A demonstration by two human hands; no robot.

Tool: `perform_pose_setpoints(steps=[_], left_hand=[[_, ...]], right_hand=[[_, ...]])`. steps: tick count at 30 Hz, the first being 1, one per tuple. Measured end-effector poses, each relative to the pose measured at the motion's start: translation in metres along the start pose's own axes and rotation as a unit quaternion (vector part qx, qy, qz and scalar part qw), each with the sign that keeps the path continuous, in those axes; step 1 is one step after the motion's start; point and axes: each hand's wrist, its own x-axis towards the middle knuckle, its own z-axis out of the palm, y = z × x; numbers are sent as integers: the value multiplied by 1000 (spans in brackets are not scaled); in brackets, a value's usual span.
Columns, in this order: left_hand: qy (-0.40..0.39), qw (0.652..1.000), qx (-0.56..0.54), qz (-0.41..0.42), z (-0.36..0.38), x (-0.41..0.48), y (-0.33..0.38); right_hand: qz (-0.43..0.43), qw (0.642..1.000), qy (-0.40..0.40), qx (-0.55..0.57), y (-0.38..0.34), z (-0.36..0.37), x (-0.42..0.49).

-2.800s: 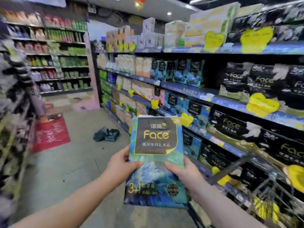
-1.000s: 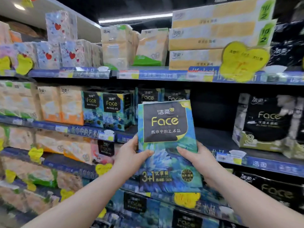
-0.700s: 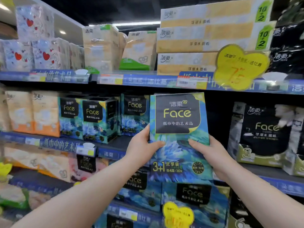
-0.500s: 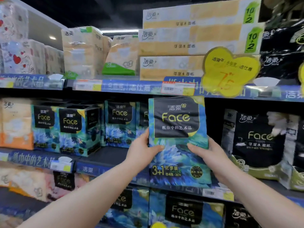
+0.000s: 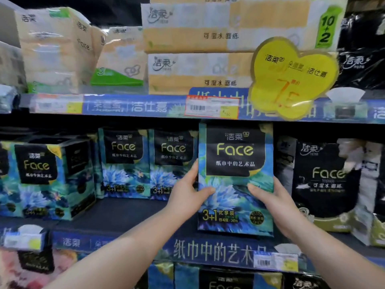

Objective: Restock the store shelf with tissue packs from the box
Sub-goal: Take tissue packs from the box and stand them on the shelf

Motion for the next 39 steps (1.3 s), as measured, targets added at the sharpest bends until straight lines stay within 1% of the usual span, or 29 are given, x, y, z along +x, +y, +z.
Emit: perform_pose_setpoints(steps=[3,6,9,11,13,15,17,24,32,37,39], left_hand=[[-67,996,65,-6,-8,9,-11],[-84,984,153,-21,-26,12,-30],[-136,945,293,-46,-45,6,-56],[-185,915,351,-78,-55,4,-76],[-226,889,384,-111,-60,3,-88],[-248,875,397,-128,-60,5,-95],[-247,868,413,-124,-59,7,-98],[-236,858,442,-112,-57,6,-98],[-226,864,436,-113,-57,3,-94],[-220,870,427,-112,-58,2,-93],[-216,871,427,-111,-58,1,-95]], right_hand=[[2,1000,23,0,15,-4,2],[-5,999,44,-5,26,-6,10],[-4,998,57,-7,30,-2,17],[-3,998,58,-13,32,1,22],[-2,999,50,-19,33,3,28],[5,998,47,-31,34,1,37],[15,998,45,-47,36,0,47],[61,996,36,-56,47,-5,82],[83,995,48,-26,60,12,104],[101,990,28,-90,60,6,114],[102,987,32,-117,58,4,113]])
